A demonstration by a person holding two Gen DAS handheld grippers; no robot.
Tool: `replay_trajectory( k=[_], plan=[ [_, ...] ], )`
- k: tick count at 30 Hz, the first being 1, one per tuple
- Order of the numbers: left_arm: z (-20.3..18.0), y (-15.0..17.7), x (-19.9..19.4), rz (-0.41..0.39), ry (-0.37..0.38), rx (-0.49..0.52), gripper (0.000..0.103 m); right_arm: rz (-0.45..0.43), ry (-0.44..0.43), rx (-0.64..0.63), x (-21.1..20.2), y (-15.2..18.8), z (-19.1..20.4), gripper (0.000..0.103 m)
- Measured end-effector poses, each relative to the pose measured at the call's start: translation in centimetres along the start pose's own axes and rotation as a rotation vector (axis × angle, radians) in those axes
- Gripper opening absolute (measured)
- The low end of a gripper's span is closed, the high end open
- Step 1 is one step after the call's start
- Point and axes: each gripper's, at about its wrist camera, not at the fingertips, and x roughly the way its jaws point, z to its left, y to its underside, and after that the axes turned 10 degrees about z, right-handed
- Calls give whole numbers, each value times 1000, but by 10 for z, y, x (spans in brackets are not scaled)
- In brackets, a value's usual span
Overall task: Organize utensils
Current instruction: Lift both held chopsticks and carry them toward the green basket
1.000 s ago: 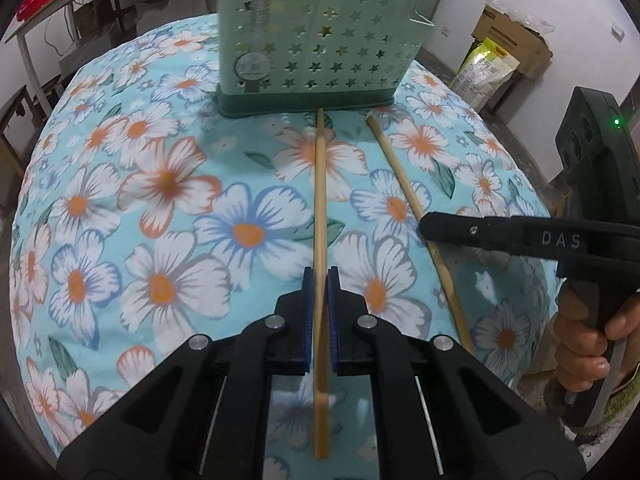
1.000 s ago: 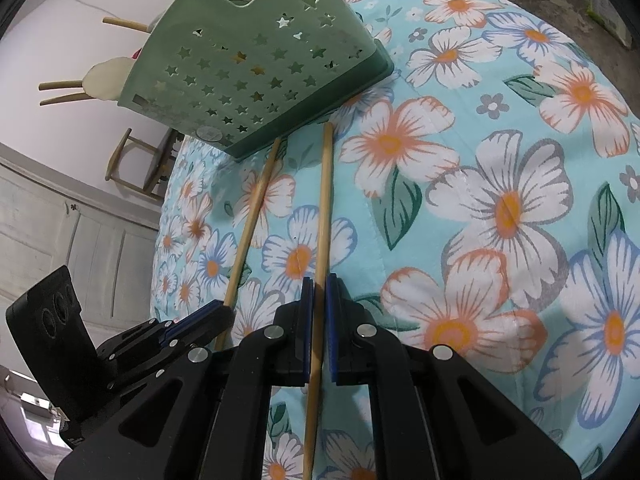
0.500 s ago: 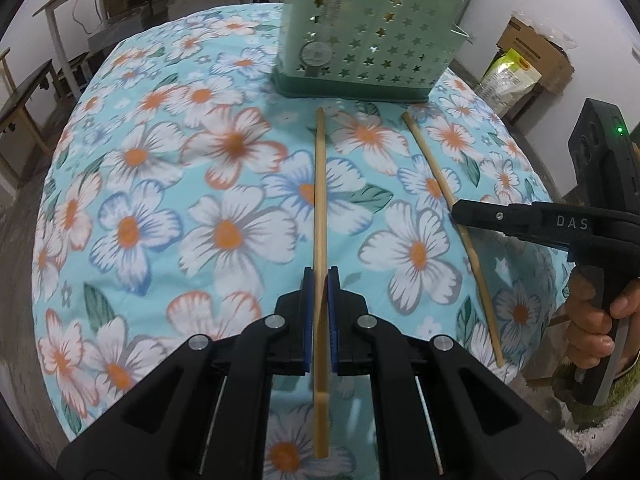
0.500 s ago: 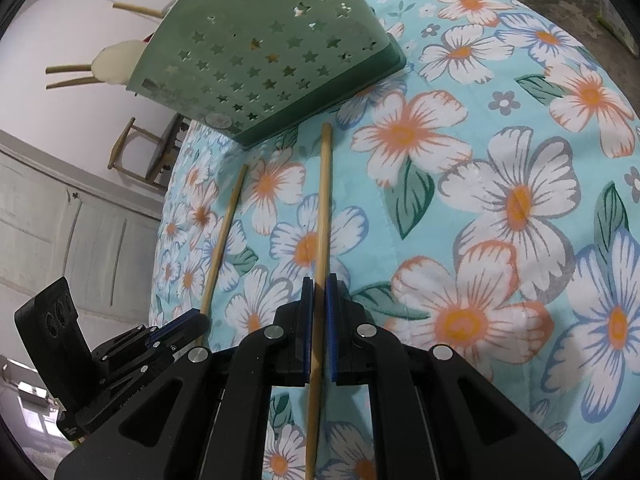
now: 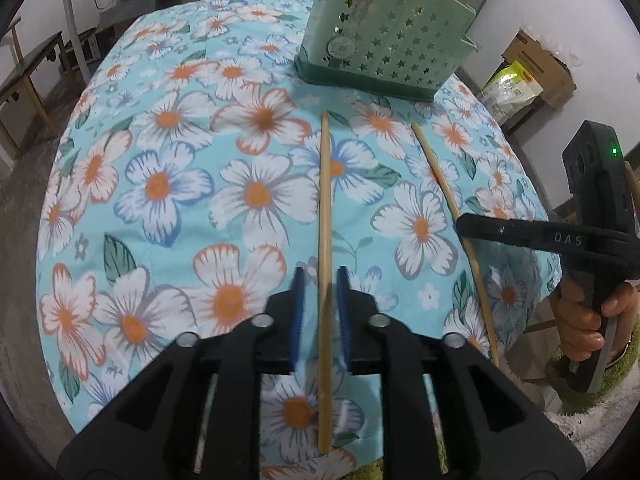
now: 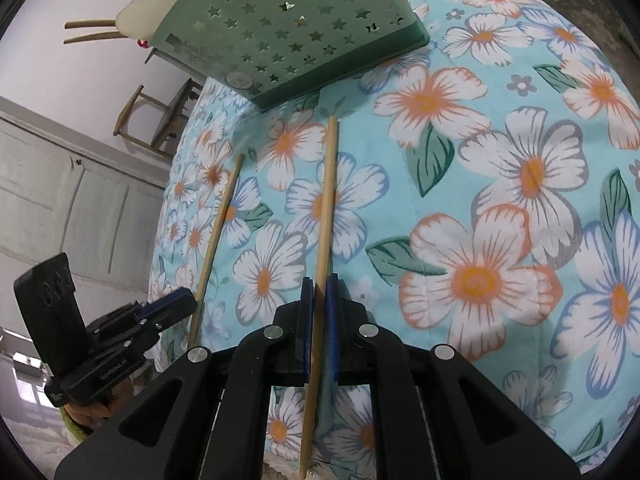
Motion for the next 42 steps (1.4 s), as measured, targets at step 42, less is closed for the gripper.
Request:
replay_trajectory(
  k=[42],
  plan=[
    [14,-114,46,-14,-15,-44,5,-108,138,-87,11,-80,17,7]
  ],
)
